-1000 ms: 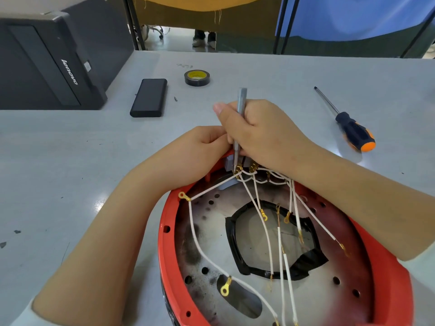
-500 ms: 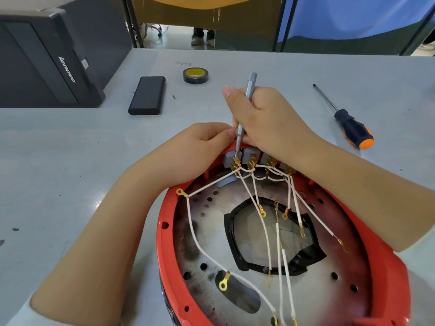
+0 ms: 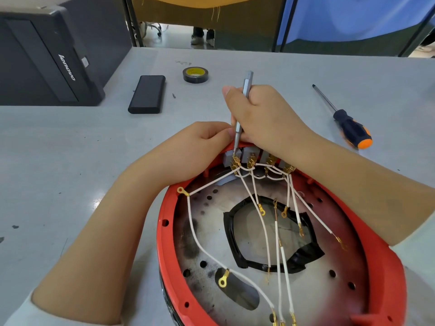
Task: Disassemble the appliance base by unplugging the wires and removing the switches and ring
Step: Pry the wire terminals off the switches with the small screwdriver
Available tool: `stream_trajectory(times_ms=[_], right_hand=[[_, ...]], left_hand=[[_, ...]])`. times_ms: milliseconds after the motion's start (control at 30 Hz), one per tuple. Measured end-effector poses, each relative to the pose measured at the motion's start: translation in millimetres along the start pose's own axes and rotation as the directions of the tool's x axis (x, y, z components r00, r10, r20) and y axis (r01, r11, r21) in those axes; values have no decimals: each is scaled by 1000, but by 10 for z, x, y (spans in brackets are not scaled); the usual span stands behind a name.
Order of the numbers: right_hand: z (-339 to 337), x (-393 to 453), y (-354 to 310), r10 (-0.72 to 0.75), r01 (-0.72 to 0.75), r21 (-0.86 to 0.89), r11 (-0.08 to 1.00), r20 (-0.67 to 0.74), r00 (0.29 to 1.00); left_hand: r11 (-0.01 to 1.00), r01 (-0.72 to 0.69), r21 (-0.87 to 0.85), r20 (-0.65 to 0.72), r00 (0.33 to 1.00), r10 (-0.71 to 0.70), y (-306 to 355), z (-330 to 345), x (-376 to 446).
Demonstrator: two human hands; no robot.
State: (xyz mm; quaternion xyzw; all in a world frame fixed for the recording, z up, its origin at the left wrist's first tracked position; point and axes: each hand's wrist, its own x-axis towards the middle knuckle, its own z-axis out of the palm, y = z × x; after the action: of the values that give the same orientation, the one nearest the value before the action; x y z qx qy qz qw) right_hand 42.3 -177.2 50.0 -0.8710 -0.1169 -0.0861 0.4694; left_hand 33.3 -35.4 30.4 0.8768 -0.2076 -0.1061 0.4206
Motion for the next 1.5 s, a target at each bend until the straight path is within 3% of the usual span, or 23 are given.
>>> stream_trajectory(times_ms=[500, 633, 800, 1033, 1267, 1367, 1500], right_hand=[[-17, -1, -29, 93, -101, 116, 988, 71, 993], [0, -65, -30, 16, -16, -7, 1000, 85, 996], [-65, -71, -46, 39, -43, 148, 988, 33, 999], [-69, -67, -10, -3, 3, 134, 991, -1, 1000], [-23, -101, 21, -72, 73, -31, 997, 29, 997], [-63, -80, 3, -14, 14, 112, 994, 1, 1000], [-119, -101, -27, -34, 43, 262, 964, -40, 999]], left_hand=[[1000, 29, 1, 24, 999, -29, 26, 6, -29], [999, 21, -40, 11, 1000, -21, 26, 6, -29], [998, 5, -55, 5, 1000, -5, 15, 2, -18], [1000, 8, -24, -9, 1000, -8, 6, 8, -12], [999, -2, -36, 11, 1000, 2, 6, 8, -22], [999, -3, -35, 5, 1000, 3, 6, 6, -19], [1000, -9, -27, 12, 1000, 9, 1, 5, -10]])
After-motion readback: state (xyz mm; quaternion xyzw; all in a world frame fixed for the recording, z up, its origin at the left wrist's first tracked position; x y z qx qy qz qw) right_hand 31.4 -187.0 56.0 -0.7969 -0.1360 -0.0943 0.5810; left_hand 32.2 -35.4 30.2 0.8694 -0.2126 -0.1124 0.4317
